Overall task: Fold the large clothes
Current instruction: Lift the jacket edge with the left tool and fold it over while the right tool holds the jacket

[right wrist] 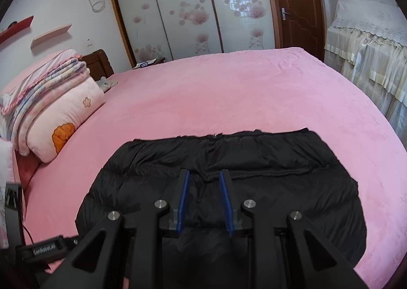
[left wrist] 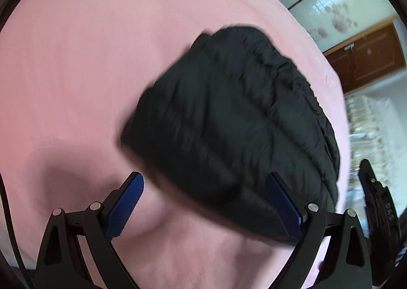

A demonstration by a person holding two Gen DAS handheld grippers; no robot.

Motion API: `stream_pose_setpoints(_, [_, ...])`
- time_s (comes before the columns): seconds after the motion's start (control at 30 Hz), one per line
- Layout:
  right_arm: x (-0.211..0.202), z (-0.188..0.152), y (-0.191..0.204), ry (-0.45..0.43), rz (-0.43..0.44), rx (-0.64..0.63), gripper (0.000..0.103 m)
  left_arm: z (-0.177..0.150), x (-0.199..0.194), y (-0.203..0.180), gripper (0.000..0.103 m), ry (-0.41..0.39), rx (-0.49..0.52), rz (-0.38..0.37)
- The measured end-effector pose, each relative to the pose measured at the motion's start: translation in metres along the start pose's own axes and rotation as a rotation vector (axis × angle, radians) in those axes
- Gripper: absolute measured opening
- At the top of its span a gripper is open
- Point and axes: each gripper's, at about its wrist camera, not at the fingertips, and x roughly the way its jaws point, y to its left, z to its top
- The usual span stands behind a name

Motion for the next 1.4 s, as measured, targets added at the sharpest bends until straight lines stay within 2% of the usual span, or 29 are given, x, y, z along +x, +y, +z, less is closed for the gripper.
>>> stream_pose_setpoints(0.13, [0.006, -0.010, 0.008, 0.011, -0.002, -0.021, 0.024, -0.015, 0.023, 0.033, 0.095, 0.066, -0.112, -0.128])
stream_pose_setpoints(0.2, [0.008, -0.015, 0.011, 0.016, 0.003, -0.024, 0.024, -0.019, 0.030, 0.043, 0.094, 0.062, -0.144, -0.173])
stream_pose_setpoints(0.23, [0.010, -0.016, 0.012, 0.021, 0.005, -0.023, 0.024, -0.020, 0.035, 0.048, 0.094, 0.049, -0.159, -0.220])
stream_pose_setpoints(0.3, [0.013, -0.020, 0.014, 0.030, 0.003, -0.027, 0.024, -0.020, 0.043, 0.052, 0.094, 0.038, -0.167, -0.285])
stream_pose_setpoints(0.43, [0.016, -0.024, 0.014, 0.022, -0.008, -0.039, 0.024, -0.012, 0.070, 0.054, 0.094, 0.052, -0.185, -0.459])
stream_pose_setpoints(0.57, [0.022, -0.028, 0.011, 0.016, -0.028, -0.057, 0.024, 0.000, 0.082, 0.050, 0.094, 0.010, -0.176, -0.584])
stream_pose_setpoints(0.7, [0.030, -0.036, 0.009, 0.046, -0.018, -0.061, 0.024, 0.013, 0.091, 0.040, 0.094, -0.029, -0.135, -0.647])
stream_pose_setpoints(0.97, [0.033, -0.053, 0.017, 0.069, -0.006, -0.105, 0.023, 0.022, 0.103, 0.023, 0.093, -0.052, -0.127, -0.649])
stream_pose_setpoints(1.1, [0.030, -0.043, 0.021, 0.018, -0.014, -0.110, 0.022, 0.026, 0.098, 0.018, 0.050, -0.058, -0.077, -0.564])
stream_pose_setpoints(1.2, [0.037, -0.030, 0.023, -0.026, -0.047, -0.109, 0.022, 0.021, 0.087, 0.005, 0.032, -0.085, 0.002, -0.506])
stream_pose_setpoints(1.27, [0.053, -0.021, 0.022, -0.025, -0.102, -0.108, 0.022, 0.014, 0.078, -0.006, 0.026, -0.105, 0.066, -0.459])
stream_pose_setpoints(1.4, [0.081, -0.012, 0.012, -0.030, -0.133, -0.042, 0.022, -0.001, 0.060, -0.028, 0.023, -0.157, 0.172, -0.343])
